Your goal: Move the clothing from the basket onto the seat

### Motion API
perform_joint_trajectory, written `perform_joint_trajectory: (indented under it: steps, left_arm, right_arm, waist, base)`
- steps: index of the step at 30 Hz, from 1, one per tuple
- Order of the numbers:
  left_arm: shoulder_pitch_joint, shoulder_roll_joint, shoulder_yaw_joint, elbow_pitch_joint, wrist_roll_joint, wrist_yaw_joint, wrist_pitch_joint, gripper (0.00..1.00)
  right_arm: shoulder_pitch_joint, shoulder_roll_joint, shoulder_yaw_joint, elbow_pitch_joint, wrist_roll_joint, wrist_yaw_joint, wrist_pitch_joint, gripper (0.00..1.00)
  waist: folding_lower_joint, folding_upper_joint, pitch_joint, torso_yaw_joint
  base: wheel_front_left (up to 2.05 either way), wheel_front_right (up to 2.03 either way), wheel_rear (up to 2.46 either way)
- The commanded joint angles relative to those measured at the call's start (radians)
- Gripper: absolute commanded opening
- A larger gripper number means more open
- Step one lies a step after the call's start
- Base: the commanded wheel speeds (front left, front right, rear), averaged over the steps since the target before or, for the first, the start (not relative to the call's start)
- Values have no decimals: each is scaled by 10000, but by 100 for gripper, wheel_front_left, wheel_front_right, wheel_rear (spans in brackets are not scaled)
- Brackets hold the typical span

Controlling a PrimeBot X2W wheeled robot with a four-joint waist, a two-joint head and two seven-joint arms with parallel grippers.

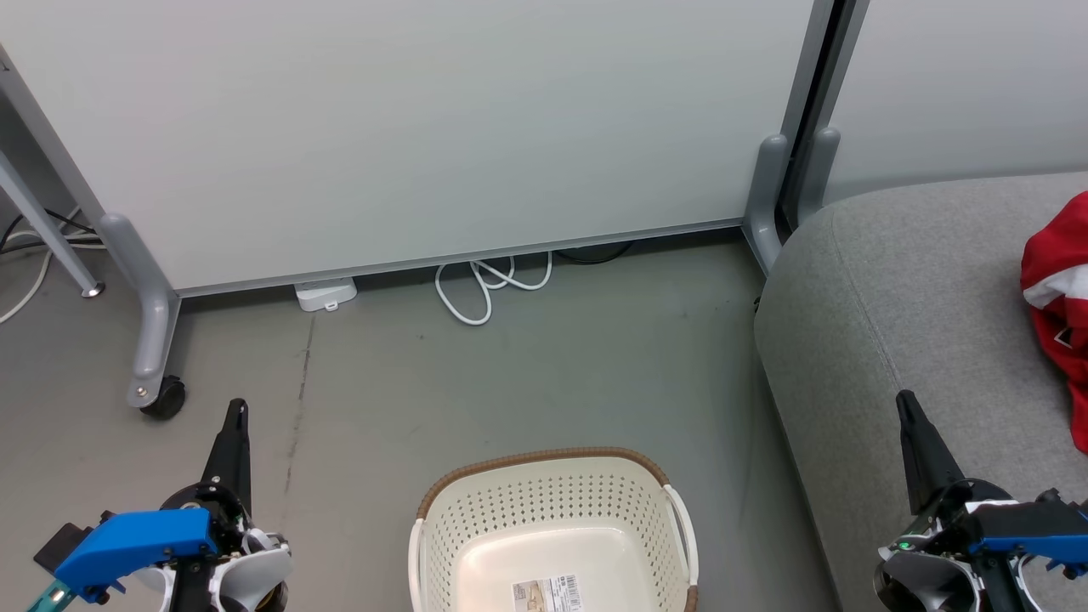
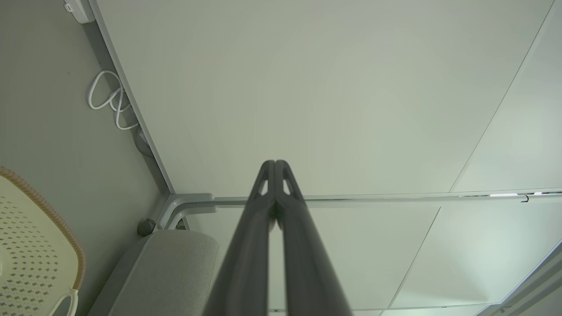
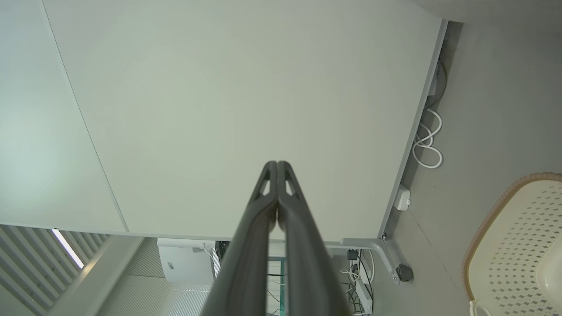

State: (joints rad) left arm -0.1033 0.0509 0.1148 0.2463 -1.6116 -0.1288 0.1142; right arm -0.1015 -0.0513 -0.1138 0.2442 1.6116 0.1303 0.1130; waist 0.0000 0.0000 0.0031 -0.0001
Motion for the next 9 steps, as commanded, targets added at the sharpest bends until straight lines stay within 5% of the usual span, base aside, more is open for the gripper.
perform_joint_trajectory:
  steps: [1,9]
  left_arm:
    - [-102,-17,23,-48,-22,-35,36,0]
    - [-101,-17,22,-49,-23,-35,36,0]
  right_arm:
    - [-136,21,-17,16,24,7,24,0]
    - [-131,21,-17,16,24,7,24,0]
  waist:
    - [0,0,0,1]
    - [0,0,0,1]
  base:
    - [0,0,0]
    - [0,0,0]
